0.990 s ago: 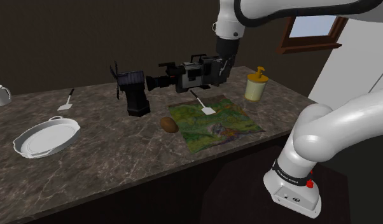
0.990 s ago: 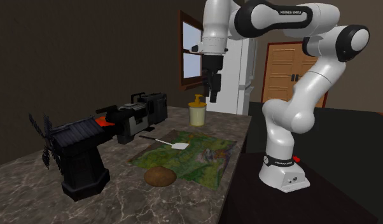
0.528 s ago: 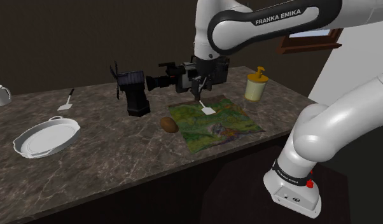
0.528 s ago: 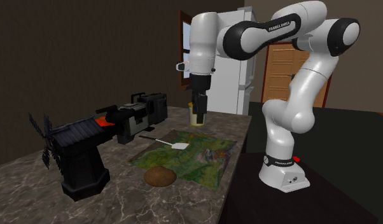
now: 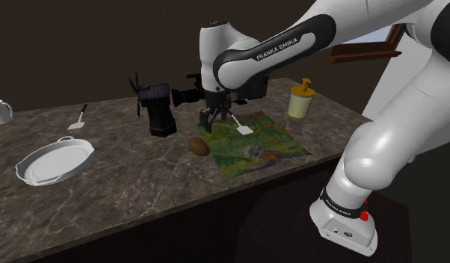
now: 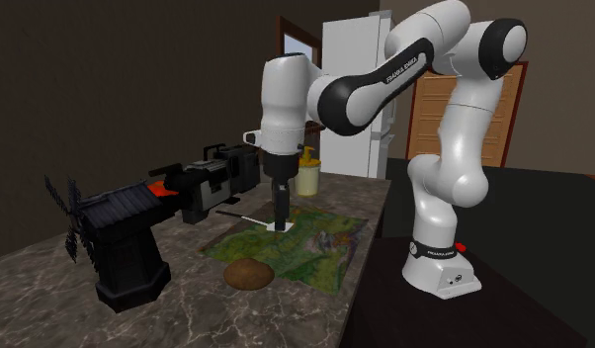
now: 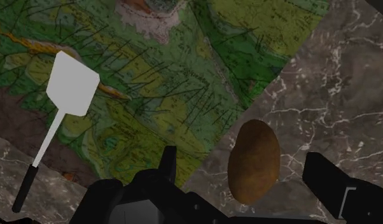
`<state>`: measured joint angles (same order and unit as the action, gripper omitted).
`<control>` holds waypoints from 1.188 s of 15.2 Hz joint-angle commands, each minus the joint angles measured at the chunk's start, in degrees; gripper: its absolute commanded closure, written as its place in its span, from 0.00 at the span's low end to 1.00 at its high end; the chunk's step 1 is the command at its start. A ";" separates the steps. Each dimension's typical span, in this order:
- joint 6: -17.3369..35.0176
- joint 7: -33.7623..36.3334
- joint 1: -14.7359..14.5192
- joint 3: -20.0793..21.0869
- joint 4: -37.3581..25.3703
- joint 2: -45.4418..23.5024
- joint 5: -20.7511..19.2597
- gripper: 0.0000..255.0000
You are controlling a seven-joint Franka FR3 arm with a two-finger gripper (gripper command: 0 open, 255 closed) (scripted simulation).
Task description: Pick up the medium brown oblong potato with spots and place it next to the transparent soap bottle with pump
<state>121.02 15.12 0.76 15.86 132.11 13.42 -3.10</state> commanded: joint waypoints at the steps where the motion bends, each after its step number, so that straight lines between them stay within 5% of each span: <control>1: 2.75 2.69 0.09 1.21 -1.06 -4.06 -1.66 0.00; 7: 7.75 11.10 -0.42 3.12 -8.37 -17.94 -9.05 0.00; 18: 13.01 13.22 -0.54 2.32 -7.09 -22.38 -12.00 0.00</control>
<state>133.90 28.30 0.22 18.20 125.02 -8.84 -15.02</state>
